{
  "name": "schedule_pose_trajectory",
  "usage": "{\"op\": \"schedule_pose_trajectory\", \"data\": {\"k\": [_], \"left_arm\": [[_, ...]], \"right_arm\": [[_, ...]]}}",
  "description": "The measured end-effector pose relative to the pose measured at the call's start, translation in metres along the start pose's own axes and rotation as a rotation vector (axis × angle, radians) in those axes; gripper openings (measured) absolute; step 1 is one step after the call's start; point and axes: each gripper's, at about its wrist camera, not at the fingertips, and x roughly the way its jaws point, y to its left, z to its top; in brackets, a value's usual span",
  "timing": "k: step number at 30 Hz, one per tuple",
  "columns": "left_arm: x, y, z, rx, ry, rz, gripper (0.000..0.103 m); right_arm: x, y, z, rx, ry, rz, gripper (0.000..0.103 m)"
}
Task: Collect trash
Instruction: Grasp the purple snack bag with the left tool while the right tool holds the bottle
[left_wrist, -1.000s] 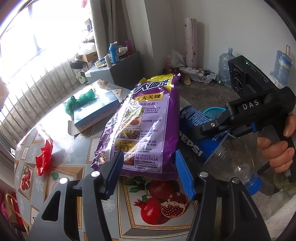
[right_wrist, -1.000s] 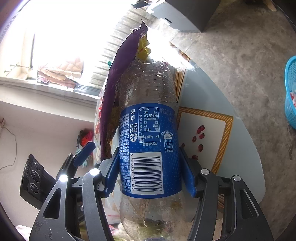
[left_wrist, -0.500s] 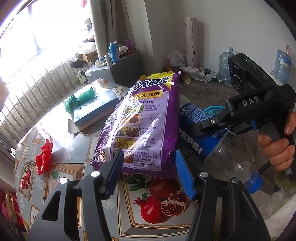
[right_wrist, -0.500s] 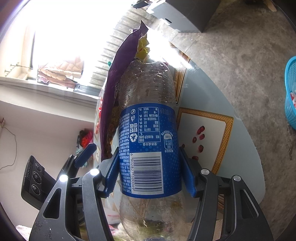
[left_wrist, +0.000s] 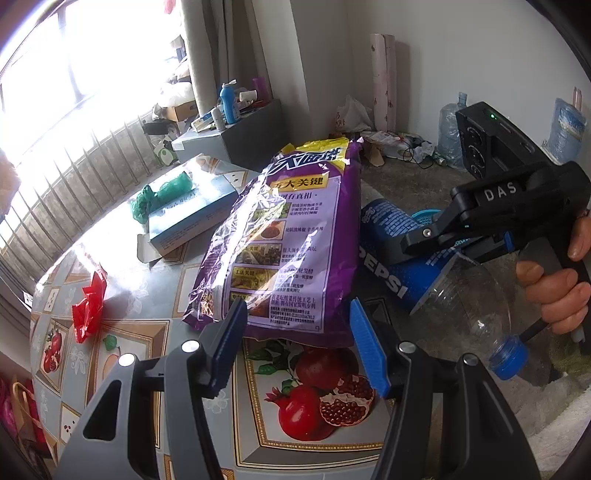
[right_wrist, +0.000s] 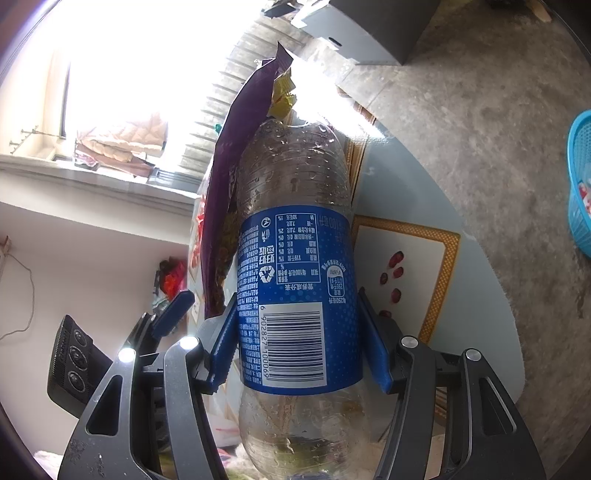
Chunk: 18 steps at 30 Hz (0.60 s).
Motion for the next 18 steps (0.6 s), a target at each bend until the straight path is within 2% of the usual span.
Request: {"op": "schedule_pose_trajectory", "data": {"k": [9,12,15,18], "left_arm": [[0.008,-0.021,-0.007,0.16,-0.016,0.131,0.056],[0.013,-0.03,-0.009,0.251,-0.034,0.188,0.056],[0.018,-0.04,-0.014,0.33,-0.04,0.195,0.056],[0.029,-0.043,-0.018,0.354,-0.024,0.195,0.056]], "right_arm": [[0.0,0.002,0.001,-0.003,0.006,-0.006,0.056],[0.001,0.002,0.002,-0.004,0.006,-0.012,0.056],[0.002,0.003,0.002,-0.005,0.008,-0.016,0.056],[0.002,0.004,0.003,-0.005,0.01,-0.019,0.056]]}}
